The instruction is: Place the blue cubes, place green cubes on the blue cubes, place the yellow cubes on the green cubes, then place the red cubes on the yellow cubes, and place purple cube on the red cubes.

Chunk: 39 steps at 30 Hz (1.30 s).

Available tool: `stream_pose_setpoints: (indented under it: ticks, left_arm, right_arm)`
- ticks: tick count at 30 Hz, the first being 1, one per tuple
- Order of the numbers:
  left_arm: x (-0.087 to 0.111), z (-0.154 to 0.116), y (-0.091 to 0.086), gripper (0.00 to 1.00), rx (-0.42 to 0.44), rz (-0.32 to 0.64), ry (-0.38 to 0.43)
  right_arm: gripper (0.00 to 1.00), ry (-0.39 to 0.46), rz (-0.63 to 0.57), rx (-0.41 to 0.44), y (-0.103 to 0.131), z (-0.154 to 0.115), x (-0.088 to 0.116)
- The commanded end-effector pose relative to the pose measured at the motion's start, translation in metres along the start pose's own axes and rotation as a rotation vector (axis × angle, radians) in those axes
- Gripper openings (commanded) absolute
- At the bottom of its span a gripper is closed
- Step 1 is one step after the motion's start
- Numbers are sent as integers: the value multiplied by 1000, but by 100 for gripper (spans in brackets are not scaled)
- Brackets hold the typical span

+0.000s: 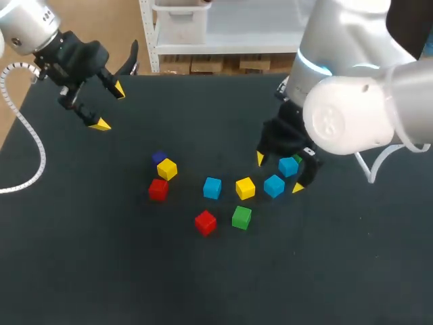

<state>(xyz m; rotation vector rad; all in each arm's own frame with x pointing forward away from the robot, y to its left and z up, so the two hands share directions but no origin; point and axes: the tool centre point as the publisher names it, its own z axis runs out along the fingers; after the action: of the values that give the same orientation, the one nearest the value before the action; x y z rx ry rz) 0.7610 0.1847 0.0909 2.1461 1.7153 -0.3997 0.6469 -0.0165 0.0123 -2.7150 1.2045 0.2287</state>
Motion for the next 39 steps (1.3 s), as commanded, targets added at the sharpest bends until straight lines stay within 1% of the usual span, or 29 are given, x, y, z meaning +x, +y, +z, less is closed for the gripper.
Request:
stream_pose_setpoints:
  ticks: [1,5,6,7,8,9,12,14,15,21,23,24,25,26,28,30,33,38,39]
  left_arm:
    - [-1,0,-1,100,-3,0,3]
    - [-1,0,-1,100,-3,0,3]
    - [-1,0,-1,100,-3,0,3]
    - [-1,0,-1,100,-3,0,3]
    - [-1,0,-1,100,-3,0,3]
    - [-1,0,-1,100,-3,0,3]
    - [-1,0,-1,100,-3,0,3]
    - [-1,0,-1,100,-3,0,3]
    - [-1,0,-1,100,-3,0,3]
    - [-1,0,-1,100,-3,0,3]
    - [-1,0,-1,100,-3,0,3]
    - [-1,0,-1,100,-3,0,3]
    - [-1,0,-1,100,-3,0,3]
    - [-1,0,-1,100,-3,0,3]
    - [-1,0,-1,100,-3,0,3]
    - [-1,0,-1,100,-3,0,3]
    - [-1,0,-1,100,-3,0,3]
    - [-1,0,-1,100,-3,0,3]
    - [-1,0,-1,100,-3,0,3]
  right_arm:
    - [100,9,14,11,2,5,0]
    - [100,11,21,13,2,6,1]
    - [98,11,22,14,1,7,1]
    - [81,11,22,14,1,7,2]
    - [69,11,23,15,1,7,2]
    - [64,12,23,15,0,8,2]
    - [60,16,26,13,-1,10,2]
    - [51,18,28,13,-2,11,3]
    - [49,19,29,12,-2,11,2]
    - [51,23,28,6,-3,15,2]
    - [50,23,27,4,-3,15,1]
    - [47,23,27,3,-3,16,1]
    - [43,23,27,2,-3,16,1]
    - [34,23,28,1,-3,16,1]
    - [0,21,29,1,-3,16,1]
    - [0,16,38,1,-4,16,1]
    - [0,-7,113,6,-7,12,0]
    - [0,-46,324,39,-19,6,-2]
    - [0,-21,358,59,-22,5,-3]
